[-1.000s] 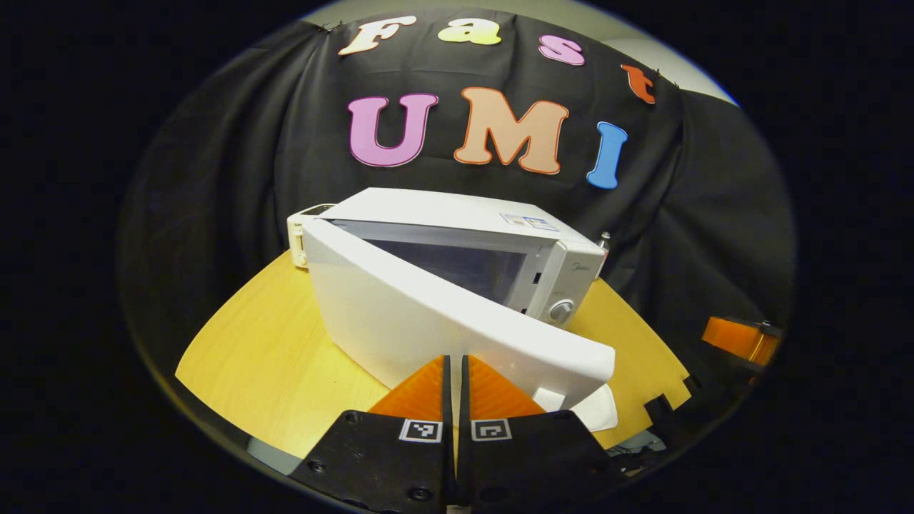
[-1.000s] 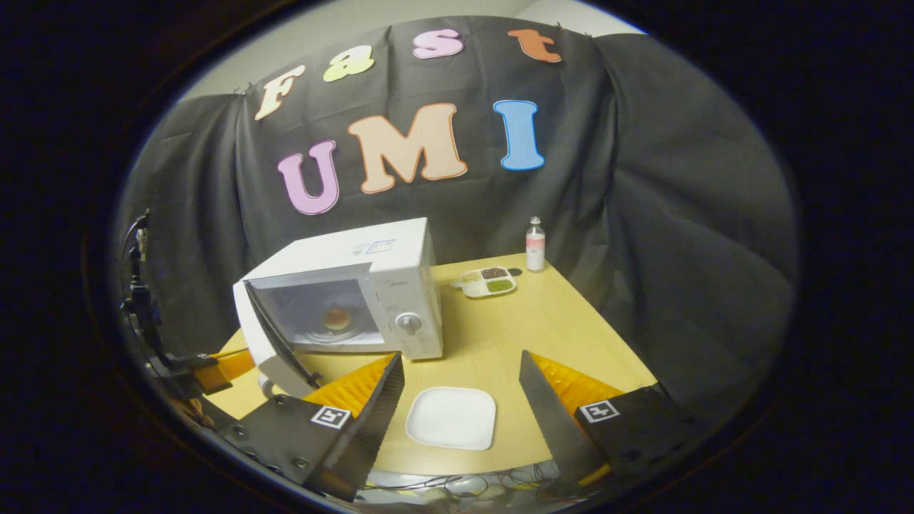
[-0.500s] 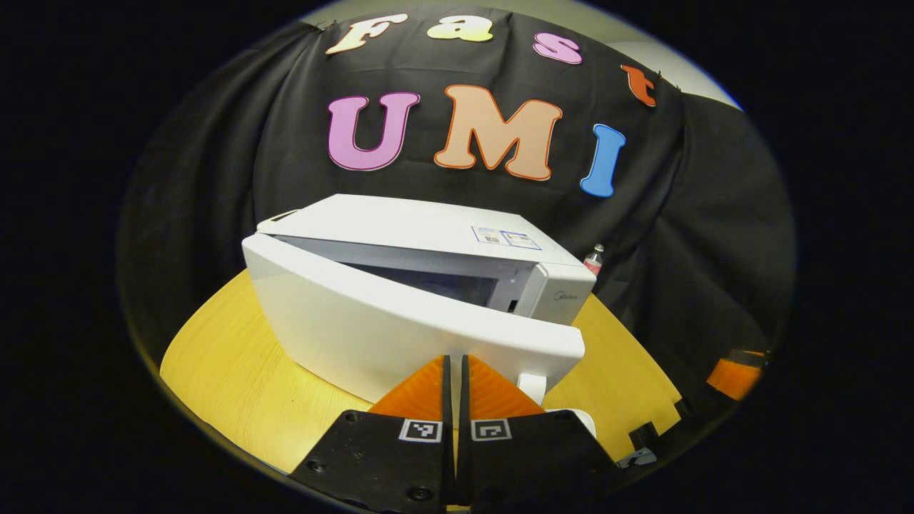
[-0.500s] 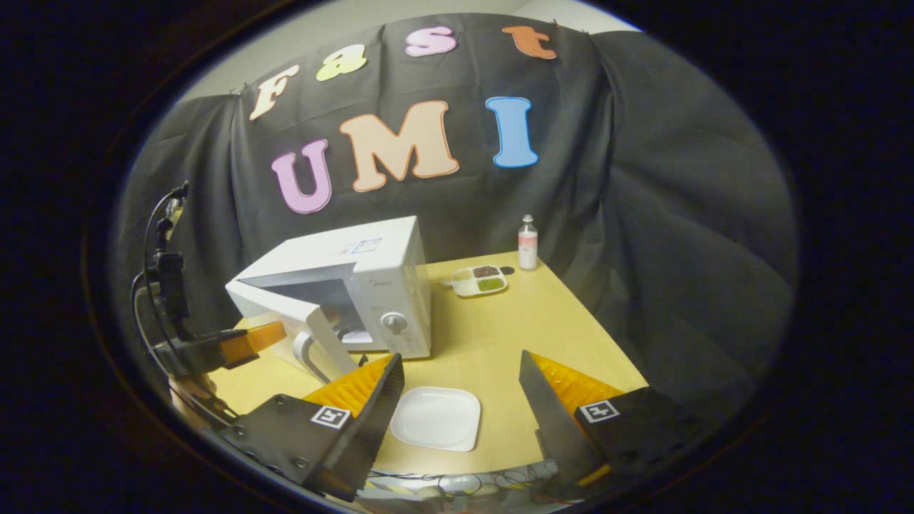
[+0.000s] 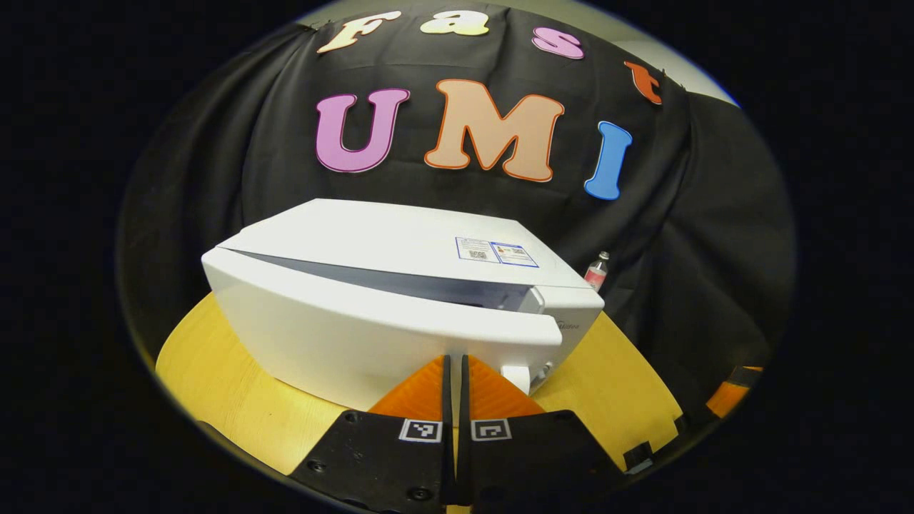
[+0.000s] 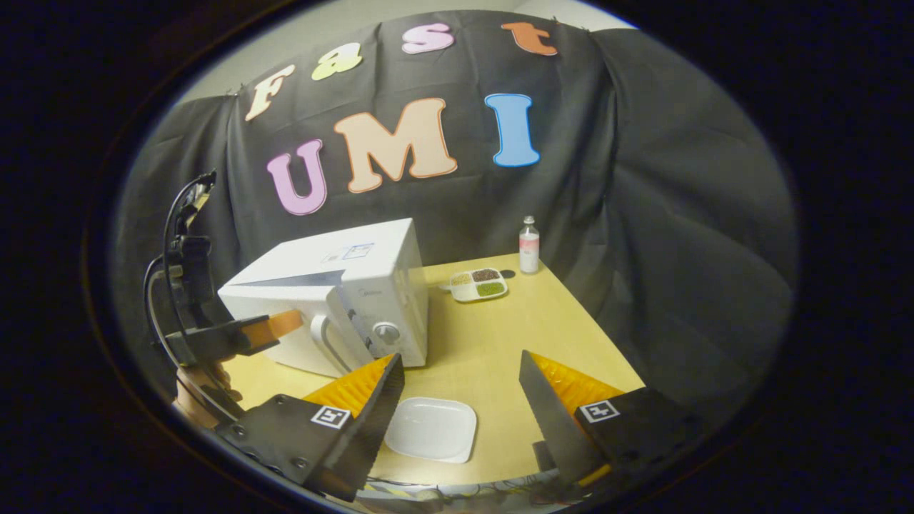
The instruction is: Open the microwave oven with the left hand, put the food in, and close the microwave oven.
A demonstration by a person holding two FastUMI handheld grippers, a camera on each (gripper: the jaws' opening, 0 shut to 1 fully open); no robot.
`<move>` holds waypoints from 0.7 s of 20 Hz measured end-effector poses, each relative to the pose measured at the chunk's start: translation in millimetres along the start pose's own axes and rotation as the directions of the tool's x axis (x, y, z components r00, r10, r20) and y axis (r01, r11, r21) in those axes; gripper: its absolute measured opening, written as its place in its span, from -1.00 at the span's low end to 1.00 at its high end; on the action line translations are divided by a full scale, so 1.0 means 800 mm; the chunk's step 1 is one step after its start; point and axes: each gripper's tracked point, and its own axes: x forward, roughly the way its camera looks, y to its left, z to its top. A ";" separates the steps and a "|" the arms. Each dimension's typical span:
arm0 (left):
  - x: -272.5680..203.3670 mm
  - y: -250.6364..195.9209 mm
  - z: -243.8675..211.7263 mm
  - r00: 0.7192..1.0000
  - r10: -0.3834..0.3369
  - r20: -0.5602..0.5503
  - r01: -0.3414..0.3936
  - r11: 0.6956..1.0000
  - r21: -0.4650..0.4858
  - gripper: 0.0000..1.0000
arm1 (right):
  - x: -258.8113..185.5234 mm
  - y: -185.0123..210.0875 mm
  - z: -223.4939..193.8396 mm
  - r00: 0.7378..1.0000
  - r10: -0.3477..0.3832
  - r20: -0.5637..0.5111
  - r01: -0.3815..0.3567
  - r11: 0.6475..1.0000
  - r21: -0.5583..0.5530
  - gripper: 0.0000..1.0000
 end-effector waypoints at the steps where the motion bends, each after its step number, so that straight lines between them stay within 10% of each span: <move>1: 0.004 -0.004 0.000 1.000 -0.003 -0.001 0.003 1.000 -0.002 -0.99 | 0.001 -0.001 0.000 1.000 0.000 -0.002 0.000 1.000 -0.001 0.99; 14: 0.026 -0.008 0.014 1.000 0.000 0.020 0.000 0.999 -0.038 -0.99 | 0.020 -0.009 0.013 1.000 0.009 -0.005 -0.009 1.000 -0.016 0.99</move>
